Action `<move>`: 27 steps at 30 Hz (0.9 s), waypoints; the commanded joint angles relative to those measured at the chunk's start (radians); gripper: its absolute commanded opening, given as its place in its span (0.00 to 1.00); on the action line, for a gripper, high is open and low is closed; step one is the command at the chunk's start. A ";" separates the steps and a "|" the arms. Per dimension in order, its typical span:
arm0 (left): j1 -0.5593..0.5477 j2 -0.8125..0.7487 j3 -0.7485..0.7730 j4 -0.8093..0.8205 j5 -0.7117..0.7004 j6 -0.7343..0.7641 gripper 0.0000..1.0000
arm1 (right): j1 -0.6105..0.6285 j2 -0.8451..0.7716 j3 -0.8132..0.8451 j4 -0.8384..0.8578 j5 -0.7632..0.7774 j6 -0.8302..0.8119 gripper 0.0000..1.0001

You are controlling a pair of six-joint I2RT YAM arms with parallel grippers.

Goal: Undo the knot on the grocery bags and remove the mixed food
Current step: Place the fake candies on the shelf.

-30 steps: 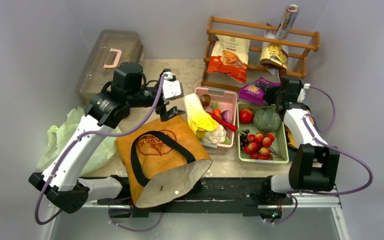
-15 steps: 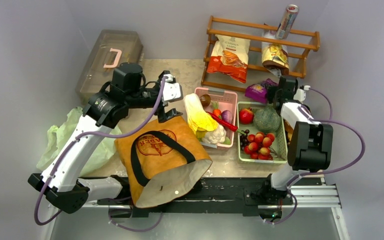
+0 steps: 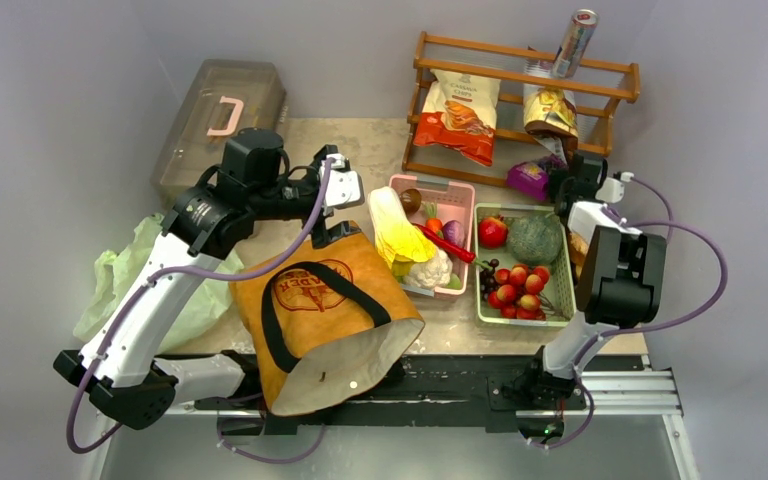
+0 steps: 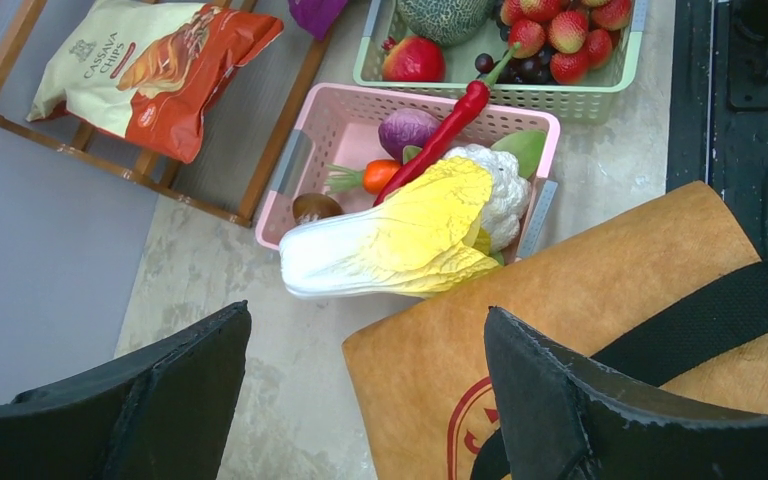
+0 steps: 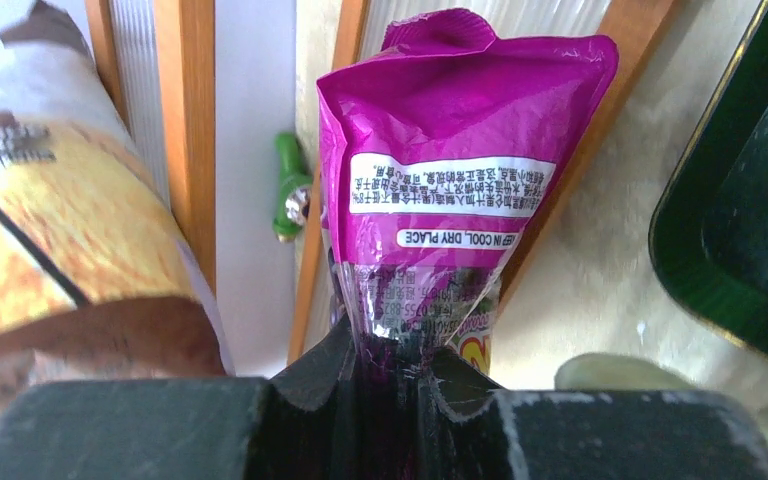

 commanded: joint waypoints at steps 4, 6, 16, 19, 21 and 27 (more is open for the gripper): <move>0.001 0.012 0.039 -0.035 -0.003 0.021 0.84 | -0.053 0.016 0.092 0.194 -0.005 -0.003 0.00; 0.000 0.021 0.050 -0.041 -0.003 0.019 0.84 | -0.055 0.029 0.090 0.198 -0.010 0.001 0.00; 0.000 0.052 0.088 -0.069 -0.007 0.012 0.84 | -0.060 0.113 0.153 0.178 0.000 0.030 0.00; 0.001 0.054 0.094 -0.074 -0.010 0.012 0.84 | -0.061 0.141 0.178 0.165 0.005 0.037 0.00; 0.001 0.058 0.098 -0.077 -0.014 0.011 0.84 | -0.060 0.157 0.189 0.159 0.011 0.037 0.02; 0.000 0.069 0.104 -0.072 -0.014 -0.001 0.84 | -0.060 0.139 0.162 0.129 0.005 0.047 0.47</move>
